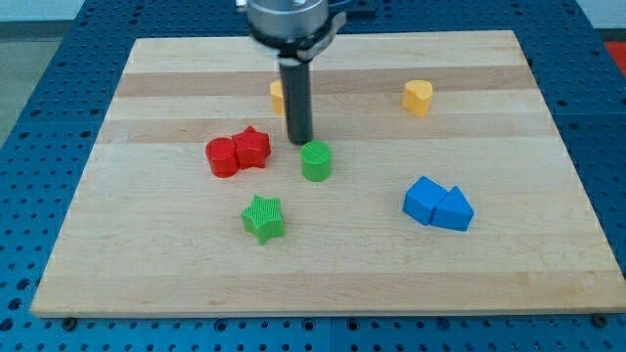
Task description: Push the green circle to the green star
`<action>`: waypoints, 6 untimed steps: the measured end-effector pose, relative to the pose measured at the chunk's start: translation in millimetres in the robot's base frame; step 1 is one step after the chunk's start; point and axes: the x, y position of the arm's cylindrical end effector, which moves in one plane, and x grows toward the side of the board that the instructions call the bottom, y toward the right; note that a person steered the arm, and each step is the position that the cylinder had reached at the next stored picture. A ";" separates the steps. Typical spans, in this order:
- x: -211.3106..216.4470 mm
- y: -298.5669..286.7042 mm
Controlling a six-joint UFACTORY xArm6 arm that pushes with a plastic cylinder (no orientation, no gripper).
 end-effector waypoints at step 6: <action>46.1 14.7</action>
